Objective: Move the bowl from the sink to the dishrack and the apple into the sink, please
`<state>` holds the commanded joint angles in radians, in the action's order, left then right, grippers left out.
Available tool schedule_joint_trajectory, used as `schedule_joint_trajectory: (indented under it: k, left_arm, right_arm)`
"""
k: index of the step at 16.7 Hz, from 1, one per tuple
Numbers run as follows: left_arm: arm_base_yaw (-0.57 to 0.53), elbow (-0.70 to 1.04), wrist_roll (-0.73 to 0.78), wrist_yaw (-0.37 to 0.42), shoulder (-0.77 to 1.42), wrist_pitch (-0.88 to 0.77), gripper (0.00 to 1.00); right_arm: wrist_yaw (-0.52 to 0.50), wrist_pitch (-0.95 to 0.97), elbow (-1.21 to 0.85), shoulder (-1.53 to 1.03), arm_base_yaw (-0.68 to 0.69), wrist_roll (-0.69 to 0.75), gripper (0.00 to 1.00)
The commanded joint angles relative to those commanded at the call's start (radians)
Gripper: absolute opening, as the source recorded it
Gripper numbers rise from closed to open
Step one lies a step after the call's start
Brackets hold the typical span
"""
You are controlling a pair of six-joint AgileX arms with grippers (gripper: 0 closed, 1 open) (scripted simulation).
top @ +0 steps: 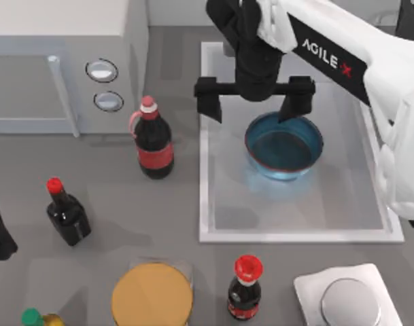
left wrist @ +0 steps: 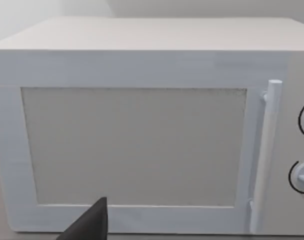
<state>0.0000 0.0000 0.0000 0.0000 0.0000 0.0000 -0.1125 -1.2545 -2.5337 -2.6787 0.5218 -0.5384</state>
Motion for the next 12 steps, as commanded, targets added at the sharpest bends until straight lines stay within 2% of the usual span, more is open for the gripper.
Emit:
schedule_joint_trajectory:
  k: [5, 12]
  left_arm:
    - [0.000, 0.000, 0.000, 0.000, 0.000, 0.000, 1.00]
    - [0.000, 0.000, 0.000, 0.000, 0.000, 0.000, 1.00]
  right_arm:
    - [0.001, 0.018, 0.004, -0.015, -0.005, 0.003, 1.00]
    - [0.000, 0.198, 0.025, -0.170, -0.018, 0.017, 1.00]
